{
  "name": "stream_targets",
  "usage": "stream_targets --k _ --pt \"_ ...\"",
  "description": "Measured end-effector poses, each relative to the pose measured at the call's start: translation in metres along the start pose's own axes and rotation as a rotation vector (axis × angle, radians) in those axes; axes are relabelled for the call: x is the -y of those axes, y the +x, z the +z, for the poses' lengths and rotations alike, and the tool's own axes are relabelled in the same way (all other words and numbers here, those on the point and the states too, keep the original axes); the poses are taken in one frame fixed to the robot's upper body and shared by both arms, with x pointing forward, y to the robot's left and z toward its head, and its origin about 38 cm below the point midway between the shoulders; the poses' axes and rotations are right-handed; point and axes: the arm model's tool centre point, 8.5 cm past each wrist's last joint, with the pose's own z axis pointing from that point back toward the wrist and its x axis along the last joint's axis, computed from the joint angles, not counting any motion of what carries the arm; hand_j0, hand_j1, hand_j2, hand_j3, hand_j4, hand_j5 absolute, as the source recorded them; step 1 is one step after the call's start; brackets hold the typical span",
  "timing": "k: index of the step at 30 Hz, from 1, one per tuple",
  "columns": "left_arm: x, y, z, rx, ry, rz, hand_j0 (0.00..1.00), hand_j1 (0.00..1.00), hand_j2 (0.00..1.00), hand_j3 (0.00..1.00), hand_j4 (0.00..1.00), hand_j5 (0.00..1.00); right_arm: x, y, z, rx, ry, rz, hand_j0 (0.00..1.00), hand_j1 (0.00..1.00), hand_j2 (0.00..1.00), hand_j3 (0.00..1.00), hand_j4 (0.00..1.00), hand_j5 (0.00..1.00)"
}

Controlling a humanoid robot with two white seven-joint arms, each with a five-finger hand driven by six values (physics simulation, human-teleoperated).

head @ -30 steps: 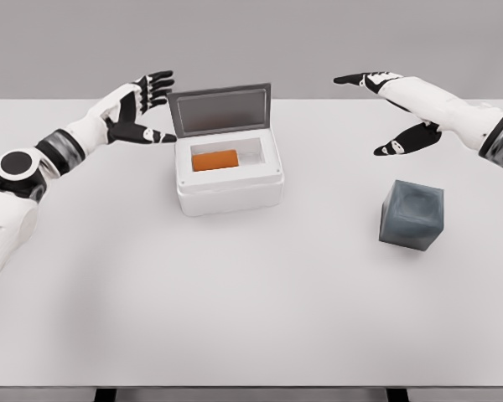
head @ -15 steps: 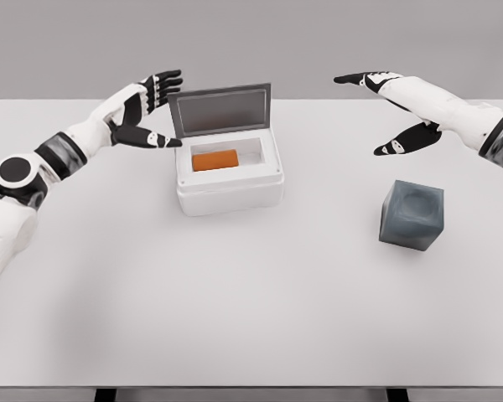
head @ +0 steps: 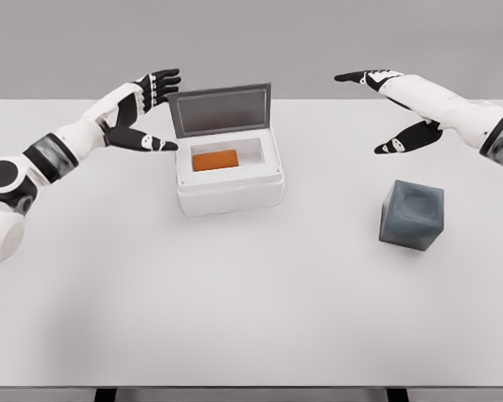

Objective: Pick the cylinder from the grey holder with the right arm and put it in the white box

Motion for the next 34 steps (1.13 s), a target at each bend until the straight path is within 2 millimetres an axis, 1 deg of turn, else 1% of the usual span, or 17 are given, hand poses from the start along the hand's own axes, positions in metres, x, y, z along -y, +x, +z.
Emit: stream_targets --k 12,16,18,19,20,23,24,26,28,30,32,34 --pt "0.009 0.015 0.011 0.068 -0.034 -0.041 1.0 1.0 1.0 1.0 1.0 1.0 0.002 0.001 0.0 0.002 -0.002 0.003 1.0 1.0 1.0 1.0 1.0 1.0" --pt "0.009 0.024 0.014 0.096 -0.041 -0.059 1.0 1.0 1.0 1.0 1.0 1.0 0.002 0.002 0.0 0.004 -0.003 0.005 1.0 1.0 1.0 1.0 1.0 1.0" --pt "0.006 0.027 0.018 0.111 -0.039 -0.066 1.0 1.0 1.0 1.0 1.0 1.0 0.001 0.002 0.0 0.004 -0.002 0.005 1.0 1.0 1.0 1.0 1.0 1.0" --pt "0.006 0.023 0.026 0.106 -0.039 -0.06 1.0 1.0 1.0 1.0 1.0 1.0 0.001 0.002 0.0 0.003 -0.001 0.004 1.0 1.0 1.0 1.0 1.0 1.0" --pt "0.003 0.027 0.031 0.114 -0.037 -0.067 1.0 1.0 1.0 1.0 1.0 1.0 0.001 0.002 0.0 0.003 -0.001 0.004 1.0 1.0 1.0 1.0 1.0 1.0" --pt "-0.001 0.028 0.057 0.114 -0.033 -0.065 1.0 1.0 1.0 1.0 1.0 1.0 0.0 0.001 0.0 0.003 0.0 0.003 1.0 1.0 1.0 1.0 1.0 1.0" --pt "0.001 0.025 0.068 0.11 -0.031 -0.063 1.0 1.0 1.0 1.0 1.0 1.0 0.0 0.002 0.0 0.003 0.0 0.003 1.0 1.0 1.0 1.0 1.0 1.0" --pt "-0.001 0.026 0.091 0.128 -0.025 -0.089 1.0 1.0 1.0 1.0 1.0 1.0 -0.001 0.001 0.0 0.003 0.001 0.002 1.0 1.0 1.0 1.0 1.0 1.0" --pt "-0.005 0.033 0.112 0.16 -0.025 -0.144 1.0 1.0 1.0 1.0 1.0 1.0 -0.001 0.001 0.0 0.003 0.001 0.001 1.0 1.0 1.0 1.0 1.0 1.0" --pt "-0.005 0.034 0.132 0.163 -0.037 -0.182 1.0 1.0 1.0 1.0 1.0 1.0 -0.001 0.001 0.0 0.003 0.001 0.0 1.0 1.0 1.0 1.0 1.0 1.0" --pt "-0.004 0.037 0.142 0.163 -0.053 -0.208 1.0 1.0 1.0 1.0 1.0 1.0 -0.001 0.001 0.0 0.003 0.001 0.0 1.0 1.0 1.0 1.0 1.0 1.0" --pt "-0.004 0.042 0.146 0.171 -0.064 -0.233 1.0 1.0 1.0 1.0 1.0 1.0 -0.002 0.001 0.0 0.003 0.002 -0.001 1.0 1.0 1.0 1.0 1.0 1.0"
